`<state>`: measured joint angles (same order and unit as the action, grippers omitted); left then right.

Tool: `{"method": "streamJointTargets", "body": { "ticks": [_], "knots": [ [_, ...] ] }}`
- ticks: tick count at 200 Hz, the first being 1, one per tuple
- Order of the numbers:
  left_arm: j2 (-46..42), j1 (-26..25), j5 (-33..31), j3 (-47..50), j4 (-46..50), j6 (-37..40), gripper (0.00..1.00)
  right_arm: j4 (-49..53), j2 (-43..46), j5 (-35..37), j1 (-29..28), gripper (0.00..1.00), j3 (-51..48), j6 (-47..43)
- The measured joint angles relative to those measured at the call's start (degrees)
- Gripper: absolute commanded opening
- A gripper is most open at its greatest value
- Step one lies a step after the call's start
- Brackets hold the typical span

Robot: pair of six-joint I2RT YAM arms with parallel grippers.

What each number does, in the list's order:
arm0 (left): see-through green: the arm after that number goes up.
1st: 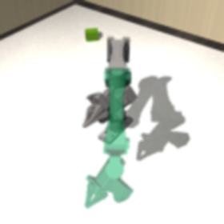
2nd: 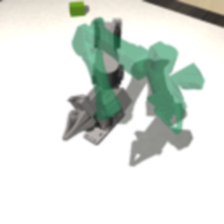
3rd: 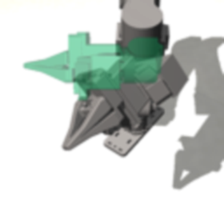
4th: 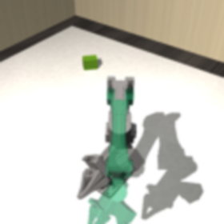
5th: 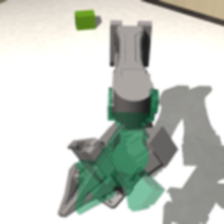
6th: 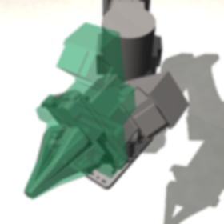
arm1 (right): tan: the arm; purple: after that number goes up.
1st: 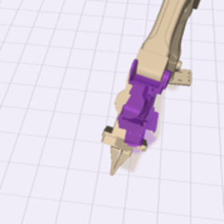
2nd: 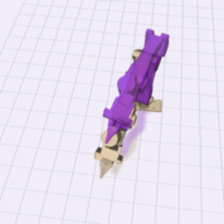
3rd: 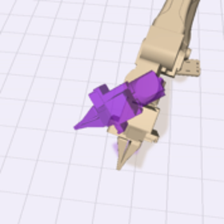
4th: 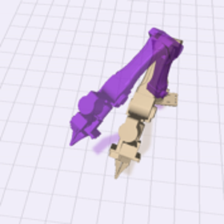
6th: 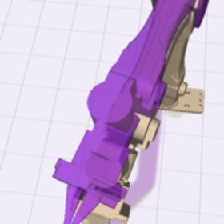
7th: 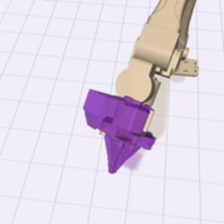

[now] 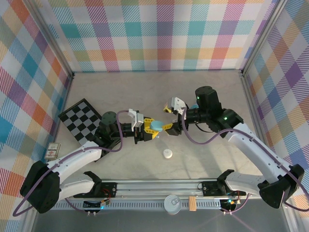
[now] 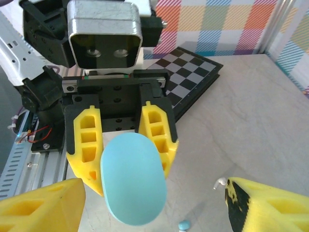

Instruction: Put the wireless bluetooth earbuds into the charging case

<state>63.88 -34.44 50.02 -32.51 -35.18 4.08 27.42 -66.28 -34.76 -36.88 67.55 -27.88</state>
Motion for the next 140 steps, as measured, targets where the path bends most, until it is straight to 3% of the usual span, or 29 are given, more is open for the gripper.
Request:
{"method": "streamJointTargets", "body": {
  "ticks": [56, 140],
  "knots": [
    [0.02, 0.02, -0.33, 0.0, -0.72, -0.66, 0.31, -0.44, -4.94, 1.29, -1.4, 0.76, 0.0, -0.02],
    [0.13, 0.04, -1.66, 0.0, -0.9, -1.05, 0.31, -0.57, -3.17, 5.53, -1.36, 0.76, 0.04, 0.48]
  ]
}}
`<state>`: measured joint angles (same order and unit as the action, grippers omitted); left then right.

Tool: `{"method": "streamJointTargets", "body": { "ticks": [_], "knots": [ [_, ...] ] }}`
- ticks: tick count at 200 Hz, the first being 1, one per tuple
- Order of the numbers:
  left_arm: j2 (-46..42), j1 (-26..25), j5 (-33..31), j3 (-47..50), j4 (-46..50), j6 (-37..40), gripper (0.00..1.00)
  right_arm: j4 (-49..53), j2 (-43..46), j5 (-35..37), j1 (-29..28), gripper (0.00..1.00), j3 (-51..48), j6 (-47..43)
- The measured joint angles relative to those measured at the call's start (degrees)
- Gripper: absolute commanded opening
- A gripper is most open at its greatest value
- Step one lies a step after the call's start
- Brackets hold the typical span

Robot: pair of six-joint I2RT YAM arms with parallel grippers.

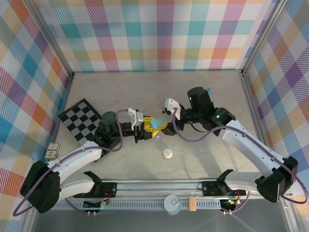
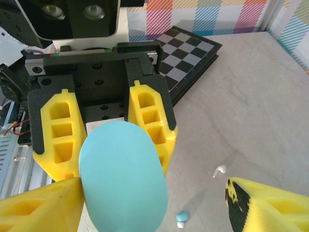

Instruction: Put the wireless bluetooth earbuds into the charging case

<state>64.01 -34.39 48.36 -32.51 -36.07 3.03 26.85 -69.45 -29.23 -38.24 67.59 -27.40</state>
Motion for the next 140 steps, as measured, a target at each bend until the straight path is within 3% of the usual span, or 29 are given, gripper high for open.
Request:
{"method": "streamJointTargets", "body": {
  "ticks": [63, 98, 120, 140],
  "knots": [
    [-0.24, -0.09, 1.11, 0.02, -0.09, -0.2, 0.31, -1.7, 1.68, 4.61, 1.46, 0.72, -0.04, 1.27],
    [-0.55, -0.09, 1.29, 0.0, -0.09, -0.24, 0.31, -1.66, 1.55, 5.01, 1.55, 0.52, -0.04, 1.25],
    [-0.55, -0.09, 1.29, 0.0, -0.09, -0.26, 0.31, -1.29, 0.94, 3.13, 1.53, 0.46, -0.04, 0.9],
    [-0.55, -0.09, 1.33, 0.0, -0.09, -0.26, 0.31, -0.26, -0.09, 0.66, 1.53, 0.31, 0.02, 0.44]
  ]
}}
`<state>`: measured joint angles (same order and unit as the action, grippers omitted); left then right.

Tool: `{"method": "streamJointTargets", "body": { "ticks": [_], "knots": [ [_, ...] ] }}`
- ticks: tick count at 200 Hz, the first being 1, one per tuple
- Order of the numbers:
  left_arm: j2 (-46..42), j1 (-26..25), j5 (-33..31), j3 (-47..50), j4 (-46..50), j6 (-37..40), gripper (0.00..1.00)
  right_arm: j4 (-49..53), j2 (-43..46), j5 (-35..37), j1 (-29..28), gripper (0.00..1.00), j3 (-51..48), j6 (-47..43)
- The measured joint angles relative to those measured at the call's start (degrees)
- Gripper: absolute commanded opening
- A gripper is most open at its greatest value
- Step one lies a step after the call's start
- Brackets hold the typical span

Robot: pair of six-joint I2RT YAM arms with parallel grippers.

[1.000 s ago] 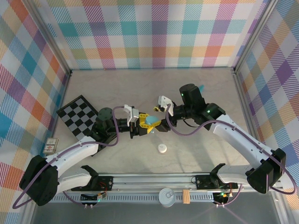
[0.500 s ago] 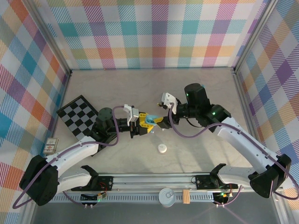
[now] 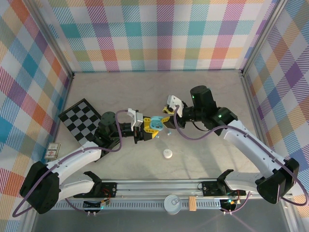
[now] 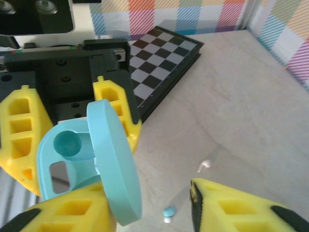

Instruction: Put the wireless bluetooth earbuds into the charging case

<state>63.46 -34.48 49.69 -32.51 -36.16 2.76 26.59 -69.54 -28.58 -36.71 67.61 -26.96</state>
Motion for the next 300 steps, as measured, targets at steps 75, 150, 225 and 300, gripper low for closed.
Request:
{"method": "streamJointTargets", "body": {
  "ticks": [75, 150, 225, 300],
  "knots": [
    [0.11, 0.07, -0.26, 0.0, 0.02, -0.2, 0.33, 1.86, -1.79, -3.13, 0.0, 0.01, 0.66, -0.92],
    [0.46, 0.02, -0.87, 0.0, -1.09, -0.59, 0.59, 1.07, -1.77, -1.88, 0.0, 0.0, 0.66, -0.85],
    [0.9, 0.0, -1.36, 0.0, -2.84, -1.44, 0.6, -0.07, -1.77, -0.15, 0.0, 0.0, 0.66, -0.66],
    [1.38, 0.02, -1.73, 0.0, -3.19, -1.9, 0.49, 0.24, -1.66, -1.07, 0.0, 0.0, 0.66, -0.2]
  ]
}}
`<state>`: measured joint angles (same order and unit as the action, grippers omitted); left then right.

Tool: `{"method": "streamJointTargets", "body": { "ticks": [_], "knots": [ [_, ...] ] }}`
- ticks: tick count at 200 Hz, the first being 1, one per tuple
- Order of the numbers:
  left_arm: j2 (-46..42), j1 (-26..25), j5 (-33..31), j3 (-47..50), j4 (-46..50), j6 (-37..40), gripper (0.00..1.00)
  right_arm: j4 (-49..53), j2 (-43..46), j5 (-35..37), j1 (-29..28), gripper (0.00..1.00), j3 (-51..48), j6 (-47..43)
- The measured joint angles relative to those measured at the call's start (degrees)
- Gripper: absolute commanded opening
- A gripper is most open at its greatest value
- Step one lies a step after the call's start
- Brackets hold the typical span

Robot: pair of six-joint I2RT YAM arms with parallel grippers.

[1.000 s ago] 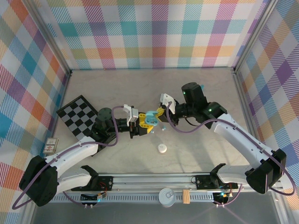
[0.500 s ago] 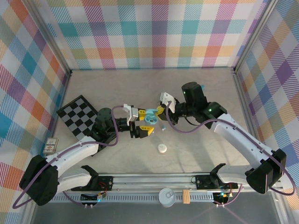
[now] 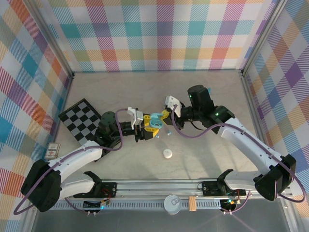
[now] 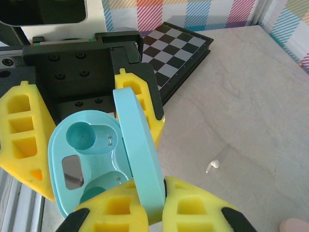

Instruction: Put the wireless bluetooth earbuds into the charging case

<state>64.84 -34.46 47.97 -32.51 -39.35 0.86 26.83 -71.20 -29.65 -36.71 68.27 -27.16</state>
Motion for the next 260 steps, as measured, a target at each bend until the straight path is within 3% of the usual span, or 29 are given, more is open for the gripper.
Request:
{"method": "streamJointTargets", "body": {
  "ticks": [16, 61, 110, 132, 172, 201, 260],
  "knots": [
    [0.0, -0.02, 0.0, 0.0, 0.0, -0.02, 0.5, -0.04, 0.0, 0.07, 0.0, 0.0, 0.0, 0.17],
    [0.0, 0.02, -0.31, 0.0, -0.04, -0.44, 0.35, -0.2, 0.07, 0.04, 0.0, 0.0, 0.0, 0.63],
    [0.0, 0.02, -0.31, 0.0, -0.22, -0.48, 0.31, -0.22, 0.13, 0.04, 0.0, 0.01, 0.0, 0.83],
    [0.0, 0.02, -0.26, 0.0, -0.44, -0.48, 0.29, -0.24, 0.26, 0.07, 0.0, 0.1, 0.0, 0.83],
    [0.04, -0.02, 0.31, 0.02, -1.36, -0.48, 0.29, -1.11, 0.98, 0.96, 0.0, 0.44, -0.02, 1.2],
    [0.04, -0.02, 0.42, 0.11, -1.79, -0.48, 0.28, -1.49, 2.49, 2.03, 0.07, 0.6, -0.04, 1.66],
    [0.02, 0.09, 0.37, 0.9, -3.15, -0.9, 0.28, -2.49, 8.37, 1.7, 0.31, 0.72, -3.08, 1.46]
  ]
}}
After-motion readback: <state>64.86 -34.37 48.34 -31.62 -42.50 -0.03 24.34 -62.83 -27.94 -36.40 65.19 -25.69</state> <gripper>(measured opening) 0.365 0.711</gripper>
